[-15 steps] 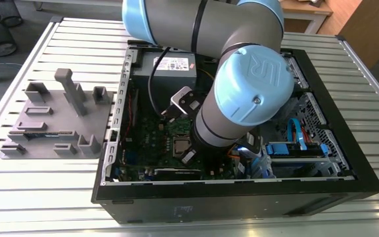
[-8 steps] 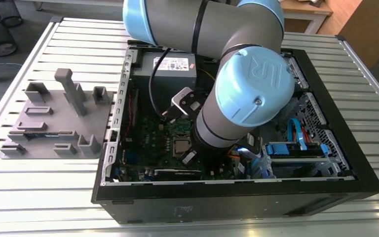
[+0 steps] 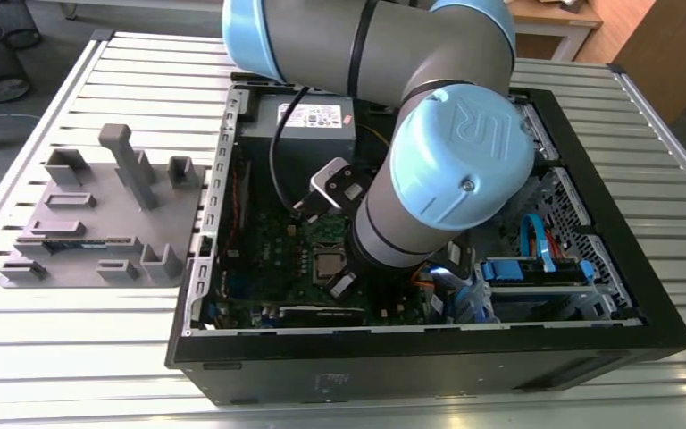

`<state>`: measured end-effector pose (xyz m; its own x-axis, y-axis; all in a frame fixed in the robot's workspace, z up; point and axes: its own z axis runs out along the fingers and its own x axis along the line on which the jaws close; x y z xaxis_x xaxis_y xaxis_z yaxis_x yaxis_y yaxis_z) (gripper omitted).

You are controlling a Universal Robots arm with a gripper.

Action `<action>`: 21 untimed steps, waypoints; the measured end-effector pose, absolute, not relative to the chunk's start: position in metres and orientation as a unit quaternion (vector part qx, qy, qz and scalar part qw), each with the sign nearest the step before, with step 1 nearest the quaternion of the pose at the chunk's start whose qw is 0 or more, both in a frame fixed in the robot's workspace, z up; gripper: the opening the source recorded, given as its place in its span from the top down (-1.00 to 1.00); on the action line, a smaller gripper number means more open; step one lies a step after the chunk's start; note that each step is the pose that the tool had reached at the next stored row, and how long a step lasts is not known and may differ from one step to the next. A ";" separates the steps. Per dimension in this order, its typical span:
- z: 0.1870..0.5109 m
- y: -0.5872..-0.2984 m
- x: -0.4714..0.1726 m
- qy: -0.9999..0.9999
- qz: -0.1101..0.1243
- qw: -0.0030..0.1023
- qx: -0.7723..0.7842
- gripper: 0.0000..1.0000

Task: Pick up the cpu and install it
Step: 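Install the first cpu locking lever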

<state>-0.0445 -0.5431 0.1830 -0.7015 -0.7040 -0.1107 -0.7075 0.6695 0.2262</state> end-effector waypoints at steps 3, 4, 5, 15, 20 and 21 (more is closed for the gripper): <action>0.187 -0.543 -0.045 0.914 0.127 0.007 -0.386 0.79; 0.189 -0.543 -0.045 0.914 0.127 0.007 -0.386 0.79; 0.191 -0.543 -0.045 0.914 0.127 0.007 -0.386 0.79; 0.191 -0.542 -0.044 0.908 0.127 0.005 -0.398 0.79; 0.195 -0.542 -0.044 0.908 0.127 0.005 -0.399 0.79; 0.195 -0.542 -0.044 0.908 0.127 0.005 -0.399 0.79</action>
